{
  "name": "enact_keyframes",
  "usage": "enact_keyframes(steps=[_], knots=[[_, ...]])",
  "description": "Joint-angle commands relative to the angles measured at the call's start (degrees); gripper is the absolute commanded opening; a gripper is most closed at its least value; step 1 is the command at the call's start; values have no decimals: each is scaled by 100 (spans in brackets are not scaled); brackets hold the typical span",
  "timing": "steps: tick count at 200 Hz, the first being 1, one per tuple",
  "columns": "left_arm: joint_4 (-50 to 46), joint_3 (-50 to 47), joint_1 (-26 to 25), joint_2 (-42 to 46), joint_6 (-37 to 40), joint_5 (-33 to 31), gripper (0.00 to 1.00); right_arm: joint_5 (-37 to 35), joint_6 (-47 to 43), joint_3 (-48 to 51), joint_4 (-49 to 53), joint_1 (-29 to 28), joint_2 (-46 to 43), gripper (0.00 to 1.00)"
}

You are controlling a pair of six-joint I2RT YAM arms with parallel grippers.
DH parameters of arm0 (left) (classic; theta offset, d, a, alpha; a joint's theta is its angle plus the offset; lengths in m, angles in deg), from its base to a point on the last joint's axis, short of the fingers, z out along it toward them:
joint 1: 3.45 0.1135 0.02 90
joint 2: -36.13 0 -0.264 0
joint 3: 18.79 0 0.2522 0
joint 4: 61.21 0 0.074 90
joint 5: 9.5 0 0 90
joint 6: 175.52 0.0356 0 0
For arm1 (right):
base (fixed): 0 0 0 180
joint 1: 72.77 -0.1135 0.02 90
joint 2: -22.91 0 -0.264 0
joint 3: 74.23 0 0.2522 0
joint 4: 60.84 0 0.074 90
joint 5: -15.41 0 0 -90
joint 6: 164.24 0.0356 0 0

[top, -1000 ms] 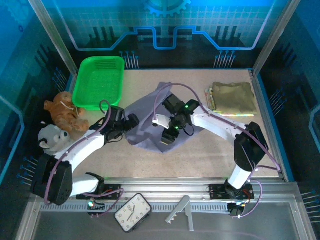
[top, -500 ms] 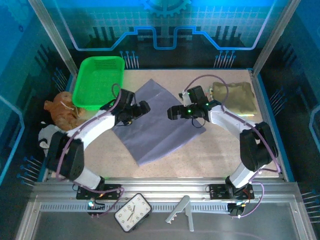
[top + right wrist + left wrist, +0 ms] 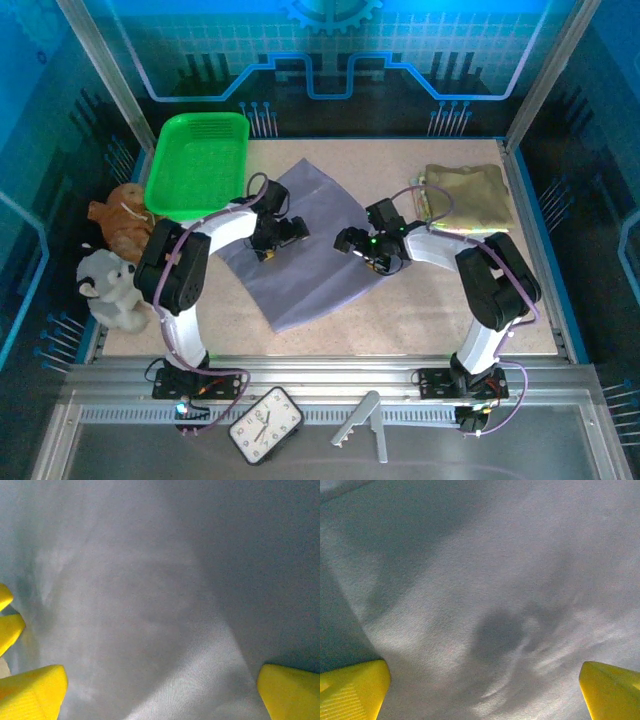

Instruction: Fold and stack the skirts

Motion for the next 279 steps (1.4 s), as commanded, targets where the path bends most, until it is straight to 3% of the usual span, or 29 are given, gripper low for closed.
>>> enact_keyframes(steps=[1, 34, 59, 91, 116, 139, 162, 181, 219, 248, 279], knots=[[-216, -455, -141, -129, -329, 312, 99, -366, 113, 142, 547, 327, 411, 100], [-161, -936, -562, 433, -695, 631, 99, -170, -706, -1490, 1003, 688, 1477, 100], [-355, -733, -1042, 392, -696, 1023, 99, -55, -921, -3183, 1376, 856, 2442, 100], [-193, 386, -1626, -415, -474, 1513, 99, 366, -919, -5265, 1684, 834, 3623, 100], [-277, 1945, -1922, -1192, -312, 1801, 99, 520, -1045, -5907, 1619, 840, 3681, 100], [-632, 2931, -1998, -1219, 2, 1438, 99, 340, -1398, -5467, 1386, 1013, 2893, 100], [-854, 2695, -1792, -610, 211, 517, 99, 528, -1800, -4426, 1090, 1262, 1809, 100], [-633, 1849, -1265, -21, 112, 99, 99, 563, -1959, -3445, 1048, 1370, 932, 100], [-490, 991, 23, 164, 201, 236, 99, 128, -1311, -1407, 826, 1383, -434, 100], [-737, 1137, 485, -340, 475, 116, 99, 232, -821, -296, 358, 1384, -742, 100], [-548, 714, 573, -437, 401, -162, 99, 64, -696, -69, 506, 1380, -500, 100]])
